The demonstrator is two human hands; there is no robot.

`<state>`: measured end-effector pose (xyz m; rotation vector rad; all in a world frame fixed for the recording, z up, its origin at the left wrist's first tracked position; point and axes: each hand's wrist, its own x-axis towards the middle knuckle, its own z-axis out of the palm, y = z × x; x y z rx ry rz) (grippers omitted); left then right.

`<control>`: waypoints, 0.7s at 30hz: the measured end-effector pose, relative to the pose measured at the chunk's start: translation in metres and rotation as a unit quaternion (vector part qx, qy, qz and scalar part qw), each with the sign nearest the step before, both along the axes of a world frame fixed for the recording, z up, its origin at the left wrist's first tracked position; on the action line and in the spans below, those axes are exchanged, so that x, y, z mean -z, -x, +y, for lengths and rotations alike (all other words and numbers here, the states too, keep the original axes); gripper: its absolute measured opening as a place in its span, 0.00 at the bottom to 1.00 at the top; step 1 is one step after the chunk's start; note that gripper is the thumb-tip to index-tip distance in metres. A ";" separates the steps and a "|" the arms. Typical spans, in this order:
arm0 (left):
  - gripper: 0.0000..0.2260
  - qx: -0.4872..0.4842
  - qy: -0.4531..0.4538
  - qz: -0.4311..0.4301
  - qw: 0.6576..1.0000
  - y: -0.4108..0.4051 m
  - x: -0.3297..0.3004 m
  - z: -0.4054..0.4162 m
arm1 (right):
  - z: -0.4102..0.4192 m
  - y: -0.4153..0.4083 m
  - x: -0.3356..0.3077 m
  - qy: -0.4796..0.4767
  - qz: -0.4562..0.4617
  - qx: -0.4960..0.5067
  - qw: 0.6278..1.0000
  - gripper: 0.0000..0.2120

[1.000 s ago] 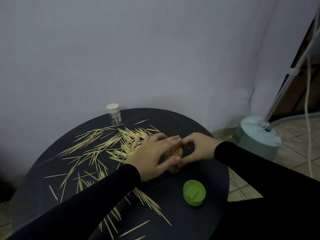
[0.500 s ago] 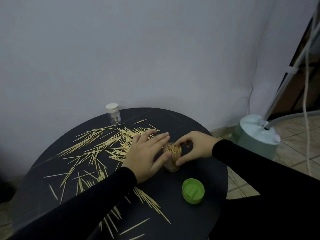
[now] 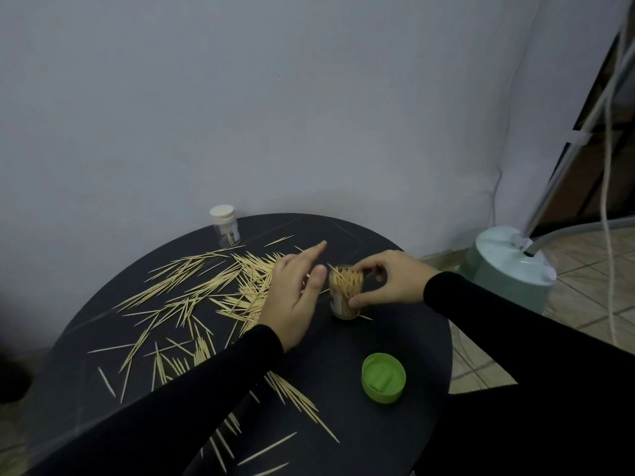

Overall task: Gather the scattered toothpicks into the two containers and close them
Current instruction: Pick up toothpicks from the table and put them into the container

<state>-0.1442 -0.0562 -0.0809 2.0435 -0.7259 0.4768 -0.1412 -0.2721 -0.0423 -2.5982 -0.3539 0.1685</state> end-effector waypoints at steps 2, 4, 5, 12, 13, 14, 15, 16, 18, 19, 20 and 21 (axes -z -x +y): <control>0.24 -0.025 0.016 0.004 1.000 -0.002 0.006 -0.005 | -0.004 0.000 0.000 0.015 -0.006 0.026 1.000 0.24; 0.23 -0.045 0.016 0.008 0.999 -0.004 0.012 -0.010 | -0.007 0.000 0.000 0.024 -0.008 0.054 0.998 0.25; 0.21 -0.056 0.007 0.007 0.998 -0.005 0.016 -0.012 | -0.009 -0.001 0.001 0.024 -0.012 0.068 0.997 0.25; 0.12 -0.017 -0.286 -0.042 0.957 -0.008 0.029 -0.020 | -0.014 -0.007 0.009 0.025 -0.035 0.113 0.993 0.25; 0.12 -0.017 -0.310 -0.039 0.950 -0.009 0.027 -0.020 | -0.012 -0.007 0.009 0.021 -0.036 0.112 0.993 0.25; 0.12 -0.021 -0.326 -0.042 0.944 -0.011 0.023 -0.021 | -0.011 -0.007 0.010 0.018 -0.037 0.112 0.993 0.24; 0.12 -0.027 -0.335 -0.044 0.941 -0.013 0.020 -0.020 | -0.009 -0.008 0.011 0.015 -0.038 0.112 0.993 0.24; 0.11 -0.035 -0.336 -0.038 0.941 -0.015 0.017 -0.019 | -0.008 -0.009 0.012 0.015 -0.039 0.114 0.993 0.24; 0.09 -0.058 -0.325 -0.003 0.944 -0.021 0.013 -0.015 | -0.007 -0.012 0.014 0.019 -0.039 0.119 0.992 0.26; 0.08 -0.075 -0.320 0.011 0.944 -0.024 0.013 -0.012 | -0.006 -0.013 0.015 0.019 -0.039 0.121 0.992 0.27; 0.08 -0.092 -0.318 0.017 0.943 -0.027 0.013 -0.009 | -0.005 -0.014 0.015 0.019 -0.038 0.125 0.991 0.27; 0.08 -0.106 -0.318 0.017 0.942 -0.029 0.013 -0.006 | -0.005 -0.015 0.016 0.020 -0.037 0.128 0.991 0.28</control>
